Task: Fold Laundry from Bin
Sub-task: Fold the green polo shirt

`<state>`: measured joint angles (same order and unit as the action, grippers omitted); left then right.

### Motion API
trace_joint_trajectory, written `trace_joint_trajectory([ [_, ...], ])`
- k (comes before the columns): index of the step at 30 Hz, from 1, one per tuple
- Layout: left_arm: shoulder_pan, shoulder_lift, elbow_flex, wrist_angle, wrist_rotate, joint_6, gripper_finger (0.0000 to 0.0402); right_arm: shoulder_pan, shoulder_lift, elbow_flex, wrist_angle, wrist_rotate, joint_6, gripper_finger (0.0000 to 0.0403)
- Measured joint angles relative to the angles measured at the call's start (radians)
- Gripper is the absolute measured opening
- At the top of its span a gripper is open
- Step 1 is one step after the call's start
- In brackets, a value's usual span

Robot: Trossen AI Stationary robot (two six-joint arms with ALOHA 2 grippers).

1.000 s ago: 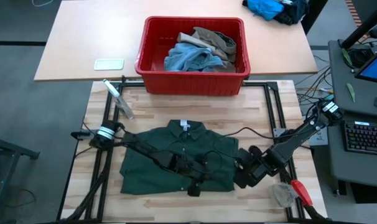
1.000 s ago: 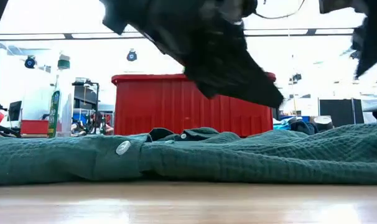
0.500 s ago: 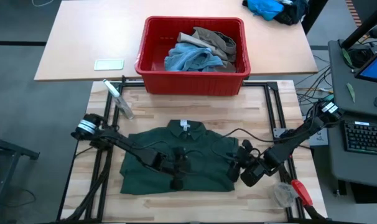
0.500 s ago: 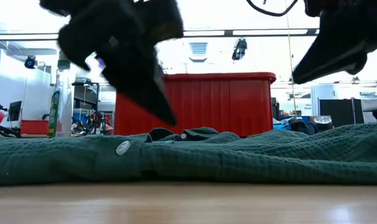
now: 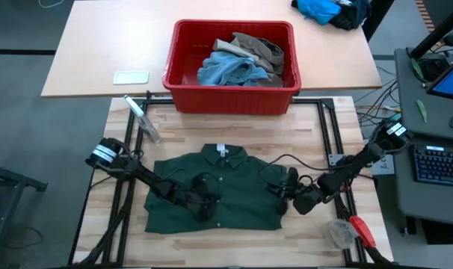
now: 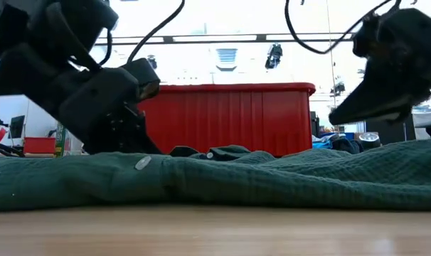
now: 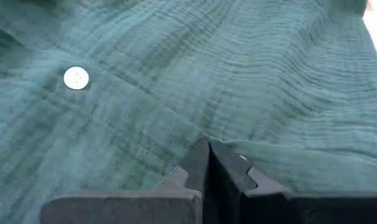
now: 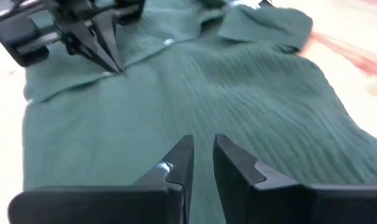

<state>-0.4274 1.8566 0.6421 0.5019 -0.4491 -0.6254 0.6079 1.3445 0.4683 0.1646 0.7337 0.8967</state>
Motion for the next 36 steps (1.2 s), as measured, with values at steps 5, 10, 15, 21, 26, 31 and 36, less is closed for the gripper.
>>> trace_joint_trajectory([
  [5, 0.002, 0.004, -0.024, 0.077, -0.036, 0.060, 0.0000, 0.000, 0.000, -0.018, 0.005, 0.027, 0.025, 0.0037],
  [10, 0.002, 0.004, -0.021, 0.079, -0.039, 0.066, 0.0000, 0.000, 0.000, -0.018, 0.059, 0.091, 0.000, 0.0035],
  [15, 0.003, 0.004, -0.020, 0.083, -0.040, 0.066, 0.0000, 0.000, 0.000, -0.018, 0.211, 0.104, -0.100, 0.0035],
  [21, 0.004, 0.004, -0.020, 0.086, -0.041, 0.066, 0.0000, -0.001, 0.074, 0.013, 0.384, 0.098, -0.242, 0.0035],
  [26, 0.004, 0.004, -0.019, 0.086, -0.041, 0.066, 0.0000, -0.012, 0.201, 0.092, 0.393, 0.096, -0.330, 0.0035],
  [31, 0.004, 0.004, -0.019, 0.089, -0.041, 0.066, 0.0000, -0.037, 0.312, 0.171, 0.394, 0.074, -0.375, 0.0035],
  [36, 0.004, 0.004, -0.018, 0.090, -0.042, 0.063, 0.0000, -0.061, 0.409, 0.220, 0.393, -0.048, -0.387, 0.0035],
])
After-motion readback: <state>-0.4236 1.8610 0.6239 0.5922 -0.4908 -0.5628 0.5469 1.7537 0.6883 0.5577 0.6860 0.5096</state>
